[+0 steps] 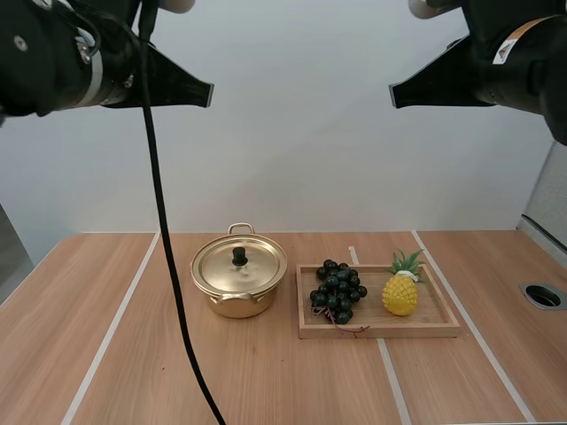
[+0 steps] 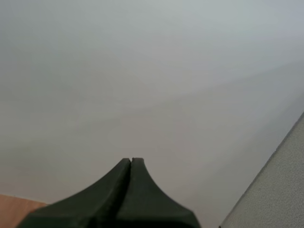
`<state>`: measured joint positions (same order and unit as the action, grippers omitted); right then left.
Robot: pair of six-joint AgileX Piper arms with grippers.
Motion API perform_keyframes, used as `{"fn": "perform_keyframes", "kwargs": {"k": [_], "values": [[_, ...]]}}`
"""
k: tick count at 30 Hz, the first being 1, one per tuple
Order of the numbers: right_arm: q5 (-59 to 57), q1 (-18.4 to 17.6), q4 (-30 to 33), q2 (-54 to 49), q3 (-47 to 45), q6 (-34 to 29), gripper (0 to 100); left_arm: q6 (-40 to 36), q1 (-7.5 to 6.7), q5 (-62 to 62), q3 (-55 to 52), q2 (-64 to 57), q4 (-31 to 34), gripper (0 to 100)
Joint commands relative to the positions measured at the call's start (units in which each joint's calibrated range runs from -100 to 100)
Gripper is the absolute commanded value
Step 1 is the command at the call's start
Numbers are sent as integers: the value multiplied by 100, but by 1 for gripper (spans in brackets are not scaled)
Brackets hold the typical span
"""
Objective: Open the pot, put the grape inside, and close it
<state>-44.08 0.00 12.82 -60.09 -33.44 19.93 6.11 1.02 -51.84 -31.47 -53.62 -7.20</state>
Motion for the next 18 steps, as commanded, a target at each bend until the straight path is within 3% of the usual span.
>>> {"fn": "perform_keyframes", "kwargs": {"k": [1,2,3,4,6,7,8,18], "values": [[-81,19,25,134,35,92,0,164,12,-258,42,281,-328,5],[-139,19,2,161,35,92,0,209,12,-402,42,370,-353,13],[-250,19,-13,191,35,92,6,234,12,-505,42,443,-365,21],[-318,19,-18,236,35,92,23,256,12,-614,42,534,-374,35],[-361,19,-63,306,35,92,66,256,12,-739,42,688,-374,72],[-361,19,-63,337,35,92,94,256,12,-813,42,757,-374,96],[-345,19,-63,359,35,92,100,235,12,-864,42,824,-374,100],[-308,19,-224,372,35,97,100,366,12,-1423,42,1518,-486,100]]}}
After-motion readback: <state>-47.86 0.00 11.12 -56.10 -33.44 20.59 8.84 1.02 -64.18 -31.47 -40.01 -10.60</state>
